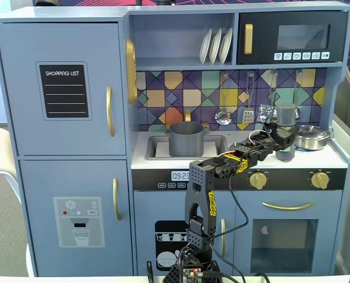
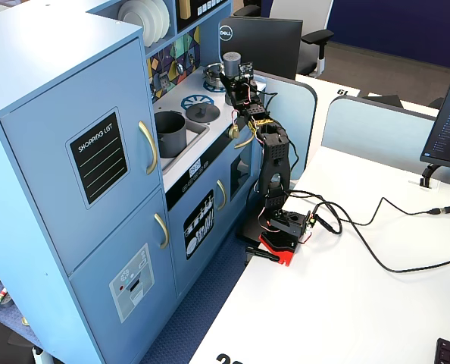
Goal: Put salt in the gray recipient
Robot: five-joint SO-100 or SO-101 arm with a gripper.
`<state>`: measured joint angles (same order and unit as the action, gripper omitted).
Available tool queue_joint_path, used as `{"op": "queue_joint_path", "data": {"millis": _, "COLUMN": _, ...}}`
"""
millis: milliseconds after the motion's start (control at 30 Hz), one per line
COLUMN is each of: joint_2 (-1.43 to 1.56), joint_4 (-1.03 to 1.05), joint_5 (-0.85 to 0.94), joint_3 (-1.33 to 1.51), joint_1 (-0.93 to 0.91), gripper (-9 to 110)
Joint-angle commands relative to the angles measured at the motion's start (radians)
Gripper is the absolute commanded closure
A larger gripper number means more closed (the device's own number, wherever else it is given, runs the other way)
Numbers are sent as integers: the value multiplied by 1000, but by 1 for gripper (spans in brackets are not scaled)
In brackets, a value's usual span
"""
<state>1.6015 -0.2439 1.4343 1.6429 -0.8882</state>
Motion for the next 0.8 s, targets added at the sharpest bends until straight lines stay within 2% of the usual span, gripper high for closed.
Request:
{"op": "queue_joint_path", "data": {"millis": 0, "joint_2": 196, "joint_4": 9, "joint_5": -121, "joint_3": -49, "joint_1": 43, "gripper": 101}}
{"op": "queue_joint_path", "data": {"millis": 200, "joint_2": 405, "joint_4": 190, "joint_5": -253, "joint_3": -66, "joint_1": 175, "gripper": 101}}
{"op": "queue_joint_path", "data": {"millis": 300, "joint_2": 491, "joint_4": 354, "joint_5": -316, "joint_3": -112, "joint_1": 272, "gripper": 101}}
{"op": "queue_joint_path", "data": {"millis": 567, "joint_2": 615, "joint_4": 716, "joint_5": -709, "joint_3": -216, "joint_1": 578, "gripper": 101}}
{"op": "queue_joint_path", "data": {"millis": 633, "joint_2": 635, "joint_4": 755, "joint_5": -856, "joint_3": -224, "joint_1": 644, "gripper": 101}}
{"op": "queue_joint_path", "data": {"millis": 767, "joint_2": 646, "joint_4": 764, "joint_5": -1039, "joint_3": -216, "joint_1": 758, "gripper": 101}}
